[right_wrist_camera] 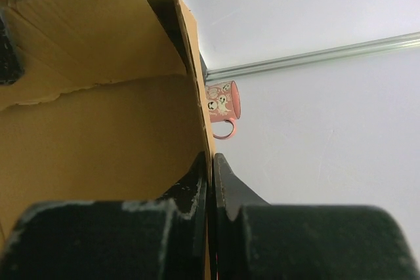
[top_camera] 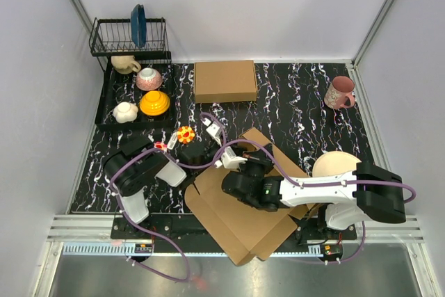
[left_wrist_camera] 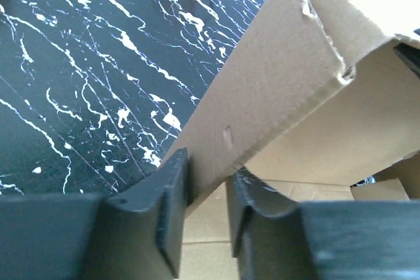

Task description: Fold the paper box

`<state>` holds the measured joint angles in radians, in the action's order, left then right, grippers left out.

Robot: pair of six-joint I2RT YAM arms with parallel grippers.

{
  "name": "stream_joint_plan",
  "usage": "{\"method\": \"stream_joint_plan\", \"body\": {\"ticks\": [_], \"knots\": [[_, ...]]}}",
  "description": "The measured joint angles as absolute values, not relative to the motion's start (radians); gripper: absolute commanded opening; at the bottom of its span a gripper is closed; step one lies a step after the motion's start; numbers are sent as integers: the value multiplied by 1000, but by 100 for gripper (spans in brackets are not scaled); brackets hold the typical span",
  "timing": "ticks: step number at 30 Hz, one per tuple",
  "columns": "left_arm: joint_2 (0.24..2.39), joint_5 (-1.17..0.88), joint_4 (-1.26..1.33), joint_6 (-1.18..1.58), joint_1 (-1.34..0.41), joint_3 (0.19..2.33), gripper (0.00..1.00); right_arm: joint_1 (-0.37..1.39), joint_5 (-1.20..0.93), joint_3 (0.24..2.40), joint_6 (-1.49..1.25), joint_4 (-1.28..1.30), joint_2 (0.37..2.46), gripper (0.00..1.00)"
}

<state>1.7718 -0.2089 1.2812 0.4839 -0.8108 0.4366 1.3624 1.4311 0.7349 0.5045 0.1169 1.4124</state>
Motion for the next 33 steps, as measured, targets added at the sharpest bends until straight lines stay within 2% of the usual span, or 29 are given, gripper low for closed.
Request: {"method": "stream_joint_plan", "body": {"ticks": [2,5,8,11,14,15,19,22,23,26,27,29,30,33], "knots": [[1781,-209,1281,483,-811,448,65,1360,1434,735,502,122,1414,0],[1790,-202,1280,481,-817,464,73,1362,1435,736,498,125,1414,0],[1791,-191,1281,479,-817,472,74,1362,1435,736,495,126,1414,0],[1791,-186,1281,477,-817,477,63,1362,1435,737,492,126,1414,0],[1801,-189,1283,467,-817,489,36,1362,1437,737,492,126,1416,0],[1806,-198,1285,467,-817,495,31,1362,1438,737,492,127,1417,0],[1817,-209,1297,445,-820,502,13,1361,1439,737,491,127,1419,0],[1822,-209,1303,414,-820,503,6,1361,1439,742,488,128,1420,1],[1822,-209,1303,405,-820,503,5,1361,1439,743,487,128,1421,10],[1822,-208,1304,383,-820,503,3,1361,1438,745,480,128,1421,25],[1822,-206,1304,381,-820,503,3,1362,1434,747,474,128,1421,35],[1822,-202,1304,377,-820,503,3,1364,1417,751,452,127,1420,44],[1821,-198,1303,374,-820,503,3,1365,1404,752,446,130,1419,52],[1813,-187,1296,366,-820,500,4,1369,1358,761,421,149,1405,66]]}}
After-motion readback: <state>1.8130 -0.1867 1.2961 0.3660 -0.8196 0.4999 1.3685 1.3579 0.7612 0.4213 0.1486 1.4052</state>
